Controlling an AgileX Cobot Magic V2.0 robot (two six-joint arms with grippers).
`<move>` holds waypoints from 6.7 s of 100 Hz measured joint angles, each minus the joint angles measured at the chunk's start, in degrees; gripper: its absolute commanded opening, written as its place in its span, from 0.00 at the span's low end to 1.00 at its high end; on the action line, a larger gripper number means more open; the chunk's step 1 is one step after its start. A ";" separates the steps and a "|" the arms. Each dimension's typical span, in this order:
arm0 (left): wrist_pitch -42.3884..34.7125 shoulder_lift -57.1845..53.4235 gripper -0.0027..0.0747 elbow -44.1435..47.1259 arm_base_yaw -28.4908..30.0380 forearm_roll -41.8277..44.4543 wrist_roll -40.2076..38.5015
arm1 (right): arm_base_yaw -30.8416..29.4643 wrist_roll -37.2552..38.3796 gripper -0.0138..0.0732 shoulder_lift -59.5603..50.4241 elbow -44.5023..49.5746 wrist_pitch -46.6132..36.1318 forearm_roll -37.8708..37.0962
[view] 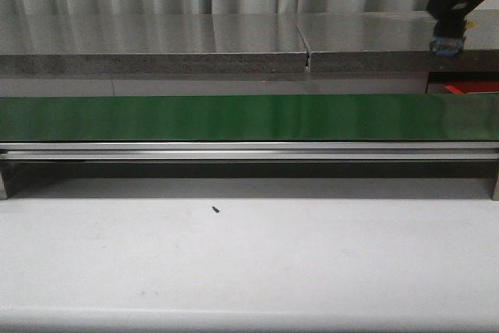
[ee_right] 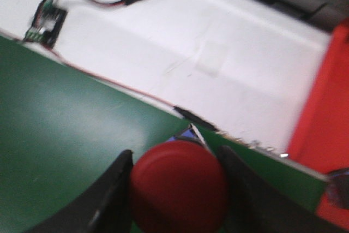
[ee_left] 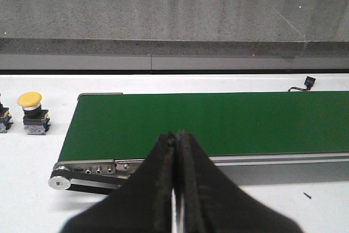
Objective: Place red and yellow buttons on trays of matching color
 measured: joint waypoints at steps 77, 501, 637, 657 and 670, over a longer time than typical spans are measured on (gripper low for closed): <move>0.00 0.00 0.01 0.00 0.00 0.00 0.00 | -13.81 0.60 0.49 29.24 -29.18 1.59 1.22; 0.00 0.00 0.01 0.00 0.00 0.00 0.00 | -1.84 2.99 0.02 -64.62 64.20 -22.77 2.58; 2.54 12.34 0.88 -11.07 5.57 0.82 -8.26 | -1.84 3.11 0.02 -64.62 64.20 -22.65 2.58; 5.05 28.40 0.88 -21.73 12.63 0.69 -11.39 | -1.84 3.11 0.02 -64.62 64.20 -22.65 2.58; 5.61 38.65 0.88 -27.84 15.43 0.60 -11.62 | -1.84 3.11 0.02 -64.62 64.20 -22.65 2.58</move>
